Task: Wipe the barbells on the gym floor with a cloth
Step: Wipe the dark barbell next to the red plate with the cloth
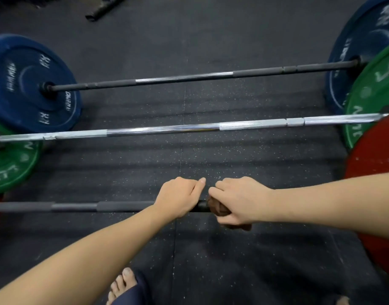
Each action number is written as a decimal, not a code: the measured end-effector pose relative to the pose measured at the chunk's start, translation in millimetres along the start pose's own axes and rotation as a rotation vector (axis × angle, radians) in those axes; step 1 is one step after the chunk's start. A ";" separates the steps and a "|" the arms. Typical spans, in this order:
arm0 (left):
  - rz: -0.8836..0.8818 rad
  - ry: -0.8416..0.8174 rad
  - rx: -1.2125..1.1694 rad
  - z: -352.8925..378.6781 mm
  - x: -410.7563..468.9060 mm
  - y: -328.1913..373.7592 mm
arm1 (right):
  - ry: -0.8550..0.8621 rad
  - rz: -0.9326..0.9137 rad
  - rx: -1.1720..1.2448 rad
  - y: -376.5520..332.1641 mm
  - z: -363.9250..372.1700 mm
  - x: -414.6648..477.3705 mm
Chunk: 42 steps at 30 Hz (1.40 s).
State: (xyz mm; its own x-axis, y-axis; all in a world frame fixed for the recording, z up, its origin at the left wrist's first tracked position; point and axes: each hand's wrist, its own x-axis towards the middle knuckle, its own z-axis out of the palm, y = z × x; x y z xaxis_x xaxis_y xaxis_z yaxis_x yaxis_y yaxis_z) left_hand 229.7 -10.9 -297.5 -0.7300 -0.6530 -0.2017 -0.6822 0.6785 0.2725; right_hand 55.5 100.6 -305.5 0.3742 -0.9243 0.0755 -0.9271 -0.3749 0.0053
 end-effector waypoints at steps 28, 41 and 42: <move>-0.105 -0.025 -0.002 -11.1 -6.4 -79.1 | 0.110 0.055 0.050 -58.8 18.3 84.8; -0.131 0.001 -0.002 -4.7 -2.8 -85.8 | -0.034 0.172 0.114 -39.0 3.3 38.9; -0.131 0.000 -0.001 -4.2 -2.6 -85.7 | -0.010 0.163 0.103 -41.9 5.0 42.0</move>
State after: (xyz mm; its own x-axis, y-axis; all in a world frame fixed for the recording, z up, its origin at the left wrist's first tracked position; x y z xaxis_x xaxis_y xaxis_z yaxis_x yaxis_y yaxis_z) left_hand 290.2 -68.8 -316.4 -0.6349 -0.7359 -0.2352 -0.7714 0.5872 0.2451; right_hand 110.1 77.1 -307.5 0.2203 -0.9737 0.0576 -0.9682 -0.2255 -0.1081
